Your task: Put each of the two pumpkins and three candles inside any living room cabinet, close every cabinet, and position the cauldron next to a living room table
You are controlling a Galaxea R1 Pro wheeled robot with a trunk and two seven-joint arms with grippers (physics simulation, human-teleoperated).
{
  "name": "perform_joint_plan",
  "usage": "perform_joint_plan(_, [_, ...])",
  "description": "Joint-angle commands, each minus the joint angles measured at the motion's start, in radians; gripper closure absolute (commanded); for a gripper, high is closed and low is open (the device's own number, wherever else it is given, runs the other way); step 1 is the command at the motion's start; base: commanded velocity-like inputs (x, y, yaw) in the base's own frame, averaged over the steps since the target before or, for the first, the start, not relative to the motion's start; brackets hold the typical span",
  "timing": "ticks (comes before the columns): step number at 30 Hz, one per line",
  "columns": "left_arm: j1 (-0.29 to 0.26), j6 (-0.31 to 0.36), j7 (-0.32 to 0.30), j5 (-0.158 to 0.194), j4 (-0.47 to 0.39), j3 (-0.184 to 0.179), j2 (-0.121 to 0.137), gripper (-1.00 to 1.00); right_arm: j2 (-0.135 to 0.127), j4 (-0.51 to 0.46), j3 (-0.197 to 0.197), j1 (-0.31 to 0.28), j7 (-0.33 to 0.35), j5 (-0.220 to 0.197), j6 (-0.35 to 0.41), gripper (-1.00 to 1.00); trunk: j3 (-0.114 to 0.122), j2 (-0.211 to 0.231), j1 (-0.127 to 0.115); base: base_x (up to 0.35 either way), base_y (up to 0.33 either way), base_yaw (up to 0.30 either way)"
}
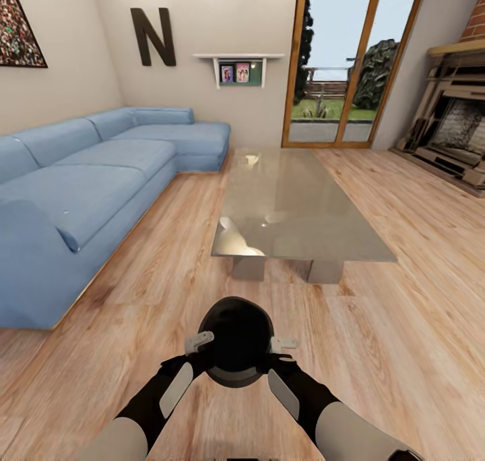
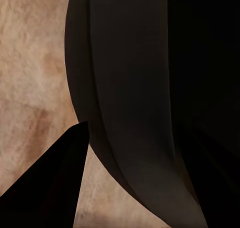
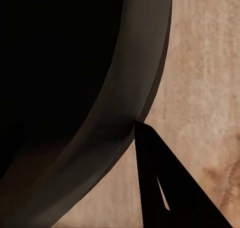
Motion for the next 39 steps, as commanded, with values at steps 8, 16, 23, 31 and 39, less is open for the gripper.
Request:
perform_joint_plan(8, [-0.001, 0.000, 0.015, 0.033, -0.036, -0.015, 0.012, 1.00, -0.014, -0.001, 0.031, -0.001, 0.051, -0.022, 0.001, 1.00, -0.013, -0.001, 0.001, 0.000, 0.000, 0.000])
perform_joint_plan(16, [-0.001, 0.000, 0.015, 0.033, -0.036, -0.015, 0.012, 1.00, -0.014, -0.001, 0.031, -0.001, 0.051, -0.022, 0.001, 1.00, -0.044, -0.003, 0.005, 0.000, 0.000, 0.000])
perform_joint_plan(23, [-0.001, 0.000, 0.015, 0.033, -0.036, -0.015, 0.012, 1.00, -0.015, -0.002, 0.031, -0.001, 0.051, -0.023, 0.001, 1.00, -0.044, -0.003, 0.005, 0.000, 0.000, 0.000])
perform_joint_plan(31, [-0.001, 0.000, 0.015, 0.033, -0.036, -0.015, 0.012, 1.00, -0.015, -0.001, 0.031, -0.001, 0.051, -0.022, 0.001, 1.00, -0.044, -0.003, 0.005, 0.000, 0.000, 0.000])
perform_joint_plan(39, [-0.001, 0.000, 0.015, 0.033, -0.036, -0.015, 0.012, 1.00, -0.015, -0.001, 0.031, -0.001, 0.051, -0.022, 0.001, 1.00, -0.044, -0.003, 0.005, 0.094, 0.000, 0.000])
